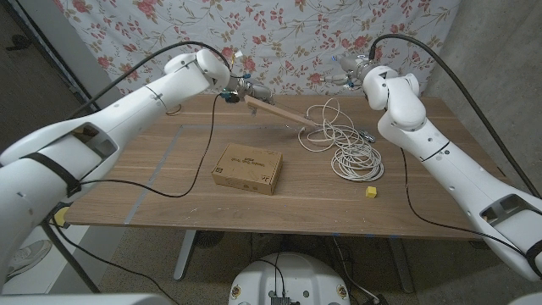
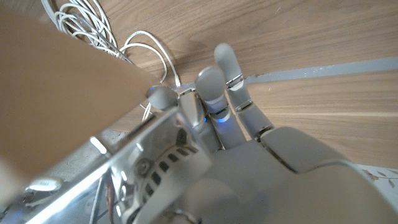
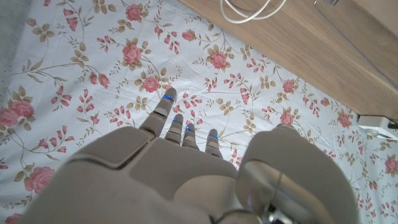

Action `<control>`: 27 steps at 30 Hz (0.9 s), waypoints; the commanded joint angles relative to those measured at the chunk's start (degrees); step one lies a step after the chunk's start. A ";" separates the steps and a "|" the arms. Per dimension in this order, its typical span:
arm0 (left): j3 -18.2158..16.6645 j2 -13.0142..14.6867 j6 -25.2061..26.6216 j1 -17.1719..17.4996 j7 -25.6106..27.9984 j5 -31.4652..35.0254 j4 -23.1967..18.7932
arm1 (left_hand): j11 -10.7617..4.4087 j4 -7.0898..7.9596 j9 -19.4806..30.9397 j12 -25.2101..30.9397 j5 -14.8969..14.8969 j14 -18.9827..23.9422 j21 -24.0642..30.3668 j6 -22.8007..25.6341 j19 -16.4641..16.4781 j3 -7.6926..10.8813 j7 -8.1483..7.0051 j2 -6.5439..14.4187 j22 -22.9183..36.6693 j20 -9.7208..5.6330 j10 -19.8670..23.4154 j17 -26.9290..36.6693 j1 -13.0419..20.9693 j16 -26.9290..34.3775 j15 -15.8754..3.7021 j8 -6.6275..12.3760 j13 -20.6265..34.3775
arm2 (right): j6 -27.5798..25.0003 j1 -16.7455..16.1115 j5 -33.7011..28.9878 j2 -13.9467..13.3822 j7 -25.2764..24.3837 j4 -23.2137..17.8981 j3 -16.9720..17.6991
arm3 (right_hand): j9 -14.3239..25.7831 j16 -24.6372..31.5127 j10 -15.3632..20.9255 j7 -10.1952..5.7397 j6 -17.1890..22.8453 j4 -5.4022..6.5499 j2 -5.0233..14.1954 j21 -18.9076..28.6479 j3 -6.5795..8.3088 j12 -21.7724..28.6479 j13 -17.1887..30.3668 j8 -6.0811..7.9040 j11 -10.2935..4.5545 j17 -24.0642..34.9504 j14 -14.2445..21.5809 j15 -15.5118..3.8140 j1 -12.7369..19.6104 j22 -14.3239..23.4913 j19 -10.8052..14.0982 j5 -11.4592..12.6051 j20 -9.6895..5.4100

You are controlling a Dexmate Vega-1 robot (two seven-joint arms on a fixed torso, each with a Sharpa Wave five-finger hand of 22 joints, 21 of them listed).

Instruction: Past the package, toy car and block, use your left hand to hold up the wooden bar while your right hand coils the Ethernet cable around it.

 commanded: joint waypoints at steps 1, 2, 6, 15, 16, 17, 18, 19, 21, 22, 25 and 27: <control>2.27 0.44 8.61 -0.37 -2.24 1.01 0.66 | -0.84 0.25 0.04 0.24 -0.50 -0.66 -0.38 -0.86 -0.18 -0.65 -0.06 -1.00 0.02 0.21 -0.88 0.16 -0.18 -0.31 -0.43 -0.16 -0.28 | 2.42 -0.42 10.00 -3.23 -21.96 -0.23 -1.05 | 0.10 0.00 -0.28 0.25 -0.09 -0.58 0.18 -0.40 -0.30 -0.19 0.00 -0.27 0.37 0.04 -0.16 0.56 0.49 0.08 0.35 -0.25 0.46; 2.51 0.54 9.11 -0.33 -2.06 1.19 0.63 | -0.87 0.23 -0.41 0.21 -0.59 -0.70 -0.46 -0.77 -0.35 -0.88 -0.19 -1.30 0.03 0.21 -0.98 -0.05 -0.28 -0.47 -0.42 -0.41 -0.27 | 2.43 -0.25 10.58 -3.42 -21.88 -0.35 -1.18 | 0.10 -0.01 -0.24 0.22 -0.05 -0.60 0.18 -0.43 -0.32 -0.19 -0.01 -0.29 0.43 0.03 -0.12 0.57 0.50 0.08 0.35 -0.27 0.44; 3.67 1.03 11.20 -0.26 -0.93 2.58 -0.22 | -0.53 -0.18 -2.21 -0.57 -0.54 -1.58 -0.92 -1.35 -1.50 -2.46 -0.14 -3.42 0.07 0.54 -1.89 -0.90 -0.76 -1.39 -0.16 -1.64 -0.97 | 3.24 0.13 12.88 -4.10 -22.98 -0.39 -1.40 | 0.08 -0.07 -0.25 0.28 -0.06 -0.70 0.18 -0.52 -0.39 -0.27 -0.03 -0.44 0.50 -0.04 -0.07 0.54 0.56 0.08 0.41 -0.35 0.49; 6.43 1.55 13.44 -1.15 -0.53 5.24 -1.26 | -0.81 -7.91 -8.71 -14.98 0.33 -7.15 -2.47 -10.31 -8.78 -8.34 -1.15 -6.62 0.27 2.00 -7.15 -7.97 5.60 -8.47 -0.27 -8.01 -17.16 | 4.86 0.35 17.51 -5.31 -25.69 -0.21 -1.35 | 0.07 -0.18 -0.22 0.44 -0.04 -0.93 0.05 -0.64 -0.54 -0.39 -0.06 -0.68 0.58 -0.17 0.05 0.62 0.74 0.08 0.62 -0.49 0.54; 6.64 1.58 13.22 -1.25 -0.62 5.46 -1.25 | -1.06 -8.78 -9.05 -17.33 0.41 -8.36 -2.48 -11.36 -9.24 -9.09 -1.18 -6.72 0.31 2.44 -8.46 -7.67 6.52 -8.83 -0.05 -8.54 -19.93 | 5.00 0.40 17.67 -5.44 -26.05 -0.14 -1.46 | 0.06 -0.20 -0.25 0.45 -0.02 -0.95 0.03 -0.66 -0.56 -0.42 -0.07 -0.69 0.62 -0.18 0.06 0.63 0.76 0.08 0.62 -0.51 0.56; 6.97 1.51 13.15 -1.52 -1.02 5.66 -1.07 | -0.65 -9.63 -9.99 -20.01 0.51 -9.74 -2.85 -12.89 -10.47 -9.90 -1.37 -6.93 0.25 2.69 -10.05 -8.79 7.40 -10.37 -0.46 -9.63 -23.21 | 5.02 0.47 17.78 -5.59 -26.24 -0.14 -1.58 | 0.06 -0.20 -0.25 0.45 -0.02 -0.98 0.01 -0.68 -0.58 -0.43 -0.07 -0.72 0.60 -0.20 0.09 0.60 0.79 0.08 0.62 -0.53 0.54; 7.15 1.50 12.98 -1.65 -1.20 5.83 -1.02 | -0.93 -10.20 -11.01 -22.22 0.59 -10.66 -3.31 -15.41 -11.88 -10.75 -1.69 -6.88 0.21 3.11 -11.11 -9.68 8.11 -11.74 -0.50 -11.11 -26.24 | 5.18 0.52 18.02 -5.75 -26.42 -0.13 -1.66 | 0.06 -0.20 -0.23 0.46 0.00 -1.02 -0.01 -0.69 -0.60 -0.44 -0.07 -0.75 0.63 -0.22 0.14 0.60 0.82 0.08 0.66 -0.54 0.55; 7.39 1.49 12.82 -1.80 -1.38 6.08 -0.94 | -1.15 -10.77 -11.64 -23.80 0.74 -11.94 -3.60 -17.06 -12.61 -11.15 -1.58 -6.85 0.16 3.56 -13.40 -10.81 8.86 -13.48 -1.00 -12.06 -27.77 | 5.46 0.52 18.28 -5.83 -26.89 -0.04 -1.68 | 0.06 -0.21 -0.18 0.48 0.01 -1.05 -0.03 -0.69 -0.62 -0.44 -0.08 -0.78 0.59 -0.23 0.17 0.59 0.85 0.08 0.72 -0.56 0.54; 8.50 1.27 12.56 -2.61 -2.32 7.10 -0.54 | 0.12 -11.88 -13.71 -27.07 1.12 -15.97 -4.77 -22.31 -15.35 -11.96 -1.34 -6.80 0.08 4.55 -18.55 -13.94 10.64 -19.06 -2.08 -15.12 -31.14 | 5.87 0.59 18.71 -6.04 -27.47 0.05 -1.77 | 0.05 -0.26 -0.18 0.53 -0.02 -1.13 -0.08 -0.73 -0.66 -0.49 -0.08 -0.87 0.63 -0.28 0.20 0.61 0.94 0.08 0.80 -0.61 0.60; 8.90 1.17 12.30 -2.95 -2.88 7.42 -0.27 | 0.13 -12.12 -14.19 -27.61 1.23 -17.36 -5.09 -23.60 -15.88 -12.06 -0.71 -6.70 0.03 4.93 -19.32 -14.11 11.20 -20.36 -1.88 -15.82 -31.84 | 6.02 0.62 18.77 -6.08 -27.92 0.15 -1.85 | 0.05 -0.27 -0.17 0.46 0.02 -1.16 -0.08 -0.75 -0.67 -0.49 -0.09 -0.88 0.61 -0.29 0.21 0.58 0.97 0.08 0.80 -0.62 0.57; 10.19 0.91 11.50 -4.01 -4.75 8.53 0.53 | -0.32 -13.09 -15.98 -30.78 1.61 -23.14 -6.47 -26.55 -18.62 -12.33 -1.31 -7.30 0.02 6.25 -23.20 -15.71 13.44 -26.24 -1.59 -17.93 -35.80 | 7.13 0.71 19.53 -6.36 -28.94 0.51 -1.92 | 0.05 -0.29 -0.13 0.50 0.06 -1.28 -0.12 -0.76 -0.71 -0.54 -0.10 -0.97 0.54 -0.36 0.33 0.54 1.11 0.09 0.99 -0.68 0.60; 11.23 0.51 10.86 -5.00 -6.79 9.14 1.64 | 0.14 -13.29 -17.93 -33.62 1.97 -28.41 -7.44 -30.39 -20.30 -12.59 -0.91 -8.35 0.06 7.04 -26.77 -16.34 15.04 -31.75 -0.24 -20.63 -39.23 | 7.62 0.81 19.81 -6.46 -29.53 0.78 -2.03 | 0.05 -0.26 -0.09 0.61 0.10 -1.36 -0.12 -0.80 -0.73 -0.57 -0.11 -1.04 0.53 -0.40 0.55 0.48 1.22 0.09 1.05 -0.71 0.57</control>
